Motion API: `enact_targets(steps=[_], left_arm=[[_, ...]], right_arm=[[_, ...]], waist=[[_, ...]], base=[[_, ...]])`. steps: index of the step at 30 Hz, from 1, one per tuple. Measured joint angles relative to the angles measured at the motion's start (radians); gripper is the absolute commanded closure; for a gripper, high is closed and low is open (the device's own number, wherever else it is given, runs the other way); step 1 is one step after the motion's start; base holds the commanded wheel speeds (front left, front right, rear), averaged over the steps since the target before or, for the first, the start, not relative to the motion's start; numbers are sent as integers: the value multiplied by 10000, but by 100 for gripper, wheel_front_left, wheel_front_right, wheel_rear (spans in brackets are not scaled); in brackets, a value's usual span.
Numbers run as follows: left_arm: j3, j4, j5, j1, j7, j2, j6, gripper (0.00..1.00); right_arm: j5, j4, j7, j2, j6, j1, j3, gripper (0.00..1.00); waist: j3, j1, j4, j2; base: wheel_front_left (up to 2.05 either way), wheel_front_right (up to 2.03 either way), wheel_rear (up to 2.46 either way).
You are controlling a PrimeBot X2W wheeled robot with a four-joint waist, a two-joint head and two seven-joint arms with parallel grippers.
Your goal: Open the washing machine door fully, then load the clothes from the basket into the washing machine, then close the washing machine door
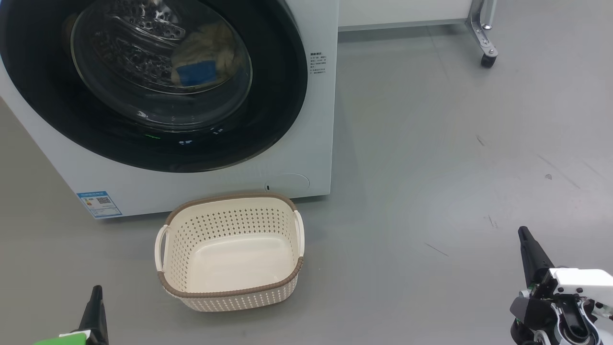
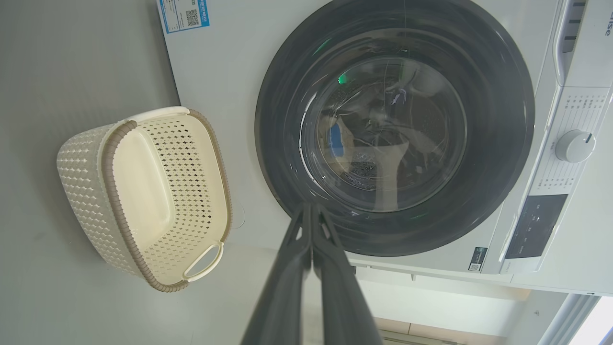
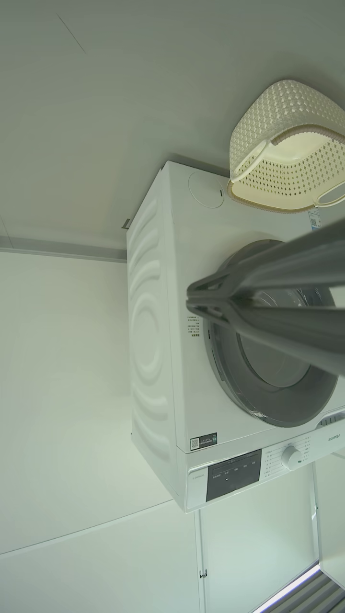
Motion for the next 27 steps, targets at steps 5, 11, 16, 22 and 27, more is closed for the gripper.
enact_targets(steps=[5, 11, 16, 22, 27], left_arm=[[4, 23, 0, -8, 0, 0, -8, 100], [12, 46, 0, -52, 38, 0, -10, 100], [13, 59, 0, -56, 46, 0, -10, 100], [19, 82, 0, -76, 77, 0, -12, 100], [27, 90, 0, -103, 77, 0, -12, 100]], right_arm=[[0, 12, 2, 0, 2, -2, -8, 100], [0, 29, 2, 2, 2, -9, -13, 100], [0, 46, 2, 4, 4, -24, -17, 100], [0, 61, 12, 6, 4, -49, -23, 100], [0, 67, 12, 6, 4, -65, -27, 100]], waist=[[-1, 0, 0, 0], [-2, 0, 0, 0], [-3, 0, 0, 0], [-4, 0, 1, 0], [-4, 0, 1, 0]], base=[[0, 0, 0], [0, 0, 0], [0, 0, 0], [0, 0, 0], [0, 0, 0]])
